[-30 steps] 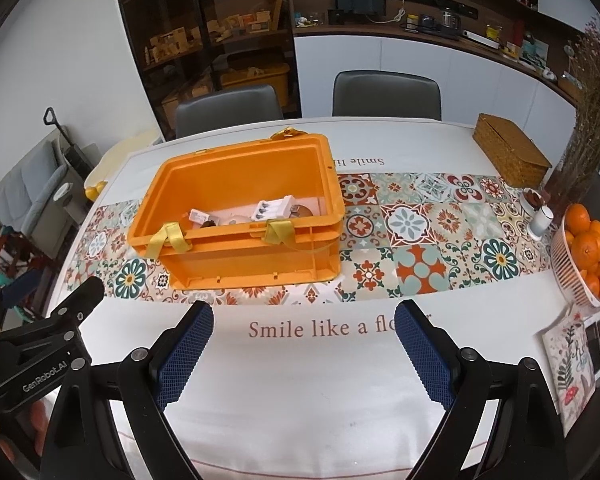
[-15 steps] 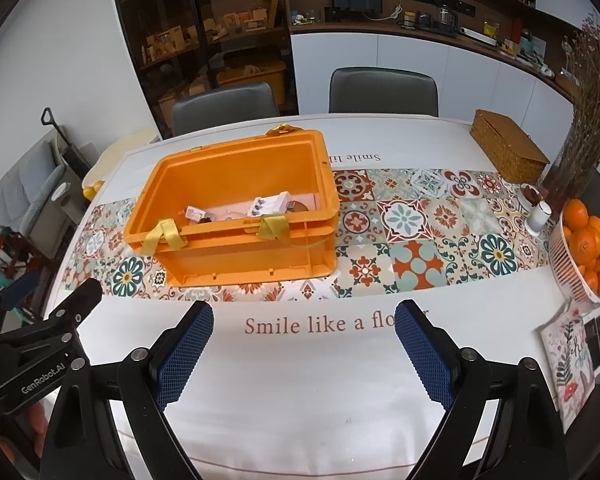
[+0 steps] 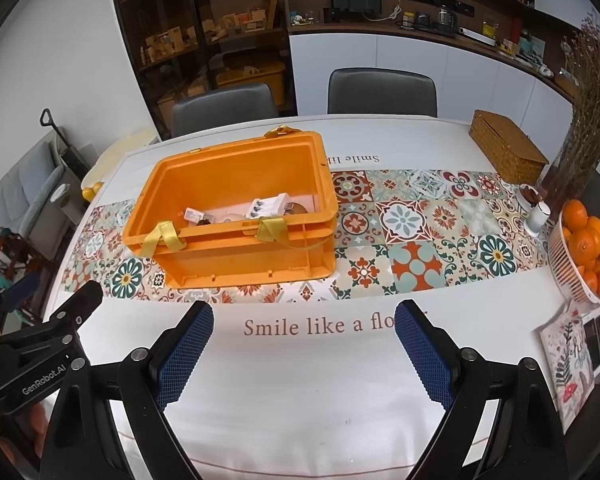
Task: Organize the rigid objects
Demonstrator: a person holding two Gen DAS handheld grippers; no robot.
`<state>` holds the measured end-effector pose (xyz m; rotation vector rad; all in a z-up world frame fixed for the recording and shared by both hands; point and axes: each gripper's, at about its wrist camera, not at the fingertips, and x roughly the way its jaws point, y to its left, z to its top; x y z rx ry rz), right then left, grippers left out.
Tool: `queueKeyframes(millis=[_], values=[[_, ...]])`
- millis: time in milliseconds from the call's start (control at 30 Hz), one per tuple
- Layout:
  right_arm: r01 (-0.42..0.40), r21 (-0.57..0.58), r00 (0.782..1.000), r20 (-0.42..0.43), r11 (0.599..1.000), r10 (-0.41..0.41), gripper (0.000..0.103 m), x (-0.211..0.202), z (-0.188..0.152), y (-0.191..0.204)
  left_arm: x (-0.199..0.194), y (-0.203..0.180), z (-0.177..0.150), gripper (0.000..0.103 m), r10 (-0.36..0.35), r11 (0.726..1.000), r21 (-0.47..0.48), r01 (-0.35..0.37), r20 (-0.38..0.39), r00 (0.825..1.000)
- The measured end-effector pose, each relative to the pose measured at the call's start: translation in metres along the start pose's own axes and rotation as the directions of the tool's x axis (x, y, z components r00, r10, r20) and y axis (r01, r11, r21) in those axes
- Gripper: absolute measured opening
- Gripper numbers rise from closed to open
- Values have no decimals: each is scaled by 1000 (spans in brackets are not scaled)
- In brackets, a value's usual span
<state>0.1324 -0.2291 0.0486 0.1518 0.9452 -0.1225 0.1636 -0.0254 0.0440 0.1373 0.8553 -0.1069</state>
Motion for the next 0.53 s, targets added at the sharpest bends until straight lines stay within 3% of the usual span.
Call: queueKeyframes(millis=[533], values=[[0, 4, 1000, -5, 1000, 0, 92, 4, 1, -2, 8, -4, 2, 103, -15, 1000, -3, 15, -11, 1000]])
